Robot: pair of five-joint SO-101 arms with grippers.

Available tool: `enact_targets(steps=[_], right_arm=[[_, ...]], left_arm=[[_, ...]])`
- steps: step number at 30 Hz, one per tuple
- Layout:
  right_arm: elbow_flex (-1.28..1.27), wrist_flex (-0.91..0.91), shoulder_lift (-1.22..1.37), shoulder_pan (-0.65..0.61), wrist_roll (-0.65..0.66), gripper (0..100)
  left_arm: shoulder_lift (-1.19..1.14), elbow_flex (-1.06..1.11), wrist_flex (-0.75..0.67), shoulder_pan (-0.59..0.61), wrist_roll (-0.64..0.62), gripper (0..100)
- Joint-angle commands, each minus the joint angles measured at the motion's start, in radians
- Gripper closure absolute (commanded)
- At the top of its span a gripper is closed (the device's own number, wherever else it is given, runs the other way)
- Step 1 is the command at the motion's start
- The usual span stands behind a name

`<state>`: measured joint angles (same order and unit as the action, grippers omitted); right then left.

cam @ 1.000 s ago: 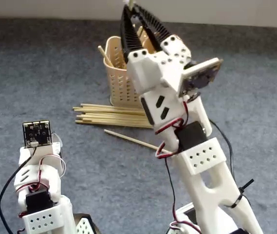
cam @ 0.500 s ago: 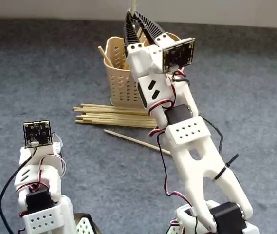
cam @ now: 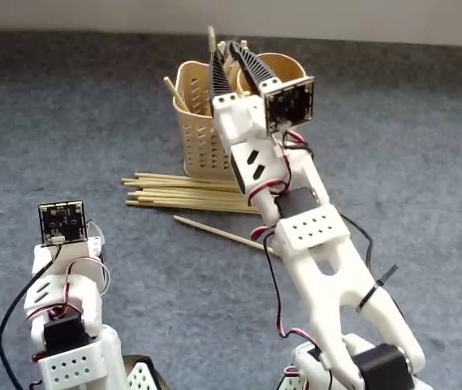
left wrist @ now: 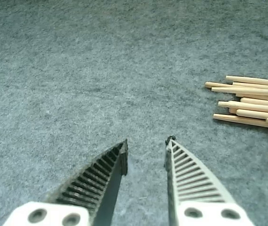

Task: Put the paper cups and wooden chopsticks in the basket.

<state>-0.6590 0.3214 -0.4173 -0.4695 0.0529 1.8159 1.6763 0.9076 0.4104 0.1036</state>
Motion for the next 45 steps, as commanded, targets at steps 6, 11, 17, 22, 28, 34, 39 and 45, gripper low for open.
enact_targets(steps=[6,11,17,22,28,34,39,45], right_arm=[[-0.015,-0.344,-0.237,-0.088,-0.009,90.8],[-0.015,-0.578,-0.340,-0.134,-0.005,90.8],[-0.018,-0.762,-0.389,-0.165,-0.005,90.8],[-0.022,-0.883,-0.387,-0.166,-0.003,90.8],[-0.024,-1.036,-0.384,-0.194,0.008,90.6],[-0.024,-1.159,-0.384,-0.231,0.121,90.6],[-0.025,-1.228,-0.369,-0.248,0.180,90.5],[-0.015,-1.265,-0.163,-0.246,0.232,90.3]], left_arm=[[0.013,0.019,0.005,0.002,-0.005,86],[0.013,0.019,0.005,0.002,-0.005,86],[0.013,0.019,0.005,0.002,-0.005,86],[0.013,0.019,0.005,0.002,-0.005,86],[0.013,0.019,0.005,0.002,-0.005,86],[0.013,0.019,0.005,0.002,-0.005,86],[0.013,0.019,0.005,0.002,-0.005,86],[0.013,0.019,0.005,0.002,-0.005,86]])
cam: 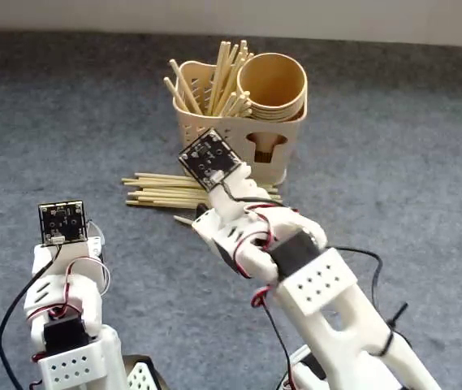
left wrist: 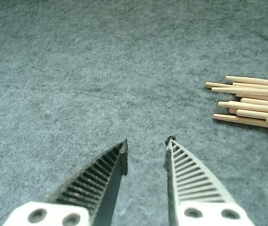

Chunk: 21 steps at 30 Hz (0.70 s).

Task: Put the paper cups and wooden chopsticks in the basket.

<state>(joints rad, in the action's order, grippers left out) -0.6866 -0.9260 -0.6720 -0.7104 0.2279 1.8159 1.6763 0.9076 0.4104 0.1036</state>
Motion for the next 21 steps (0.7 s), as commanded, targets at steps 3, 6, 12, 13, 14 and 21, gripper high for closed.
enact_targets(steps=[3,6,12,13,14,21], right_arm=[[0.047,-0.041,0.194,-0.005,0.095,90.3],[0.116,-0.074,0.288,-0.005,0.103,90.3],[0.213,-0.094,0.441,-0.005,0.104,90.1],[0.225,-0.094,0.463,-0.005,0.104,89.1],[0.236,-0.094,0.483,-0.002,0.104,87.4],[0.275,-0.088,0.605,-0.007,0.195,83.4]], left_arm=[[0.013,0.019,0.005,0.002,-0.005,86],[0.013,0.019,0.005,0.002,-0.005,86],[0.013,0.019,0.005,0.002,-0.005,86],[0.013,0.019,0.005,0.002,-0.005,86],[0.013,0.019,0.005,0.002,-0.005,86],[0.013,0.019,0.005,0.002,-0.005,86]])
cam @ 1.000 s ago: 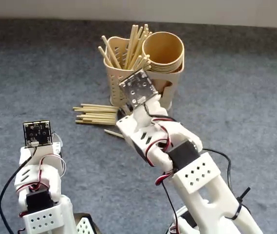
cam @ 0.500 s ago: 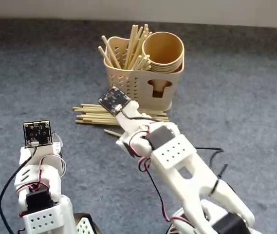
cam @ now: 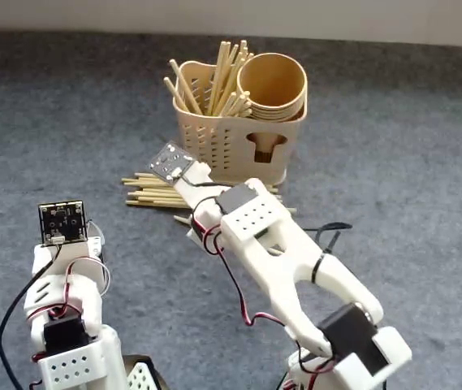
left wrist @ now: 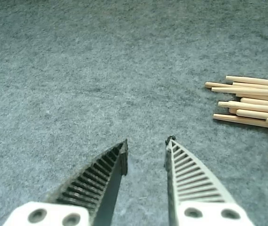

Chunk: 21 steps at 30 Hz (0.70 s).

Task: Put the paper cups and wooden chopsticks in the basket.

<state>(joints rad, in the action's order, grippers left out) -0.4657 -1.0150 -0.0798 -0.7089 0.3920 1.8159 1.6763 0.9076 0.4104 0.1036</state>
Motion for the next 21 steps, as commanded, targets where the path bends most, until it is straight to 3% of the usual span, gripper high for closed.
enact_targets(steps=[1,16,21], right_arm=[[0.056,0.012,0.025,-0.008,0.032,83.5],[0.068,0.105,0.226,-0.002,0.092,83.7],[0.070,0.105,0.272,-0.002,0.092,93.9]], left_arm=[[0.013,0.019,0.005,0.002,-0.005,86],[0.013,0.019,0.005,0.002,-0.005,86],[0.013,0.019,0.005,0.002,-0.005,86]])
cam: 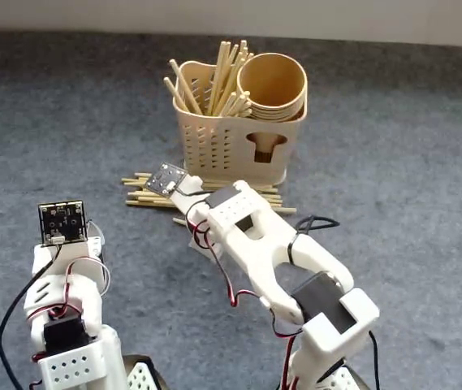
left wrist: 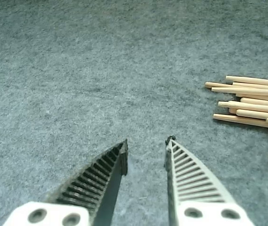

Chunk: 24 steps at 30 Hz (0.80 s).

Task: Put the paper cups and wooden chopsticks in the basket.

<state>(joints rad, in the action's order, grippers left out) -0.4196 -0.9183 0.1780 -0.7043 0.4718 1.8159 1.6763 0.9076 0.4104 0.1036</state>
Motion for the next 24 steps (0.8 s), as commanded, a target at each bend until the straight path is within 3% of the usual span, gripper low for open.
enact_targets(steps=[1,14,24], right_arm=[[0.024,0.008,0.019,-0.008,0.012,95.9],[-0.021,-0.010,-0.140,-0.012,0.005,99.3],[-0.053,-0.005,-0.291,-0.016,-0.272,99.3]], left_arm=[[0.013,0.019,0.005,0.002,-0.005,86],[0.013,0.019,0.005,0.002,-0.005,86],[0.013,0.019,0.005,0.002,-0.005,86]])
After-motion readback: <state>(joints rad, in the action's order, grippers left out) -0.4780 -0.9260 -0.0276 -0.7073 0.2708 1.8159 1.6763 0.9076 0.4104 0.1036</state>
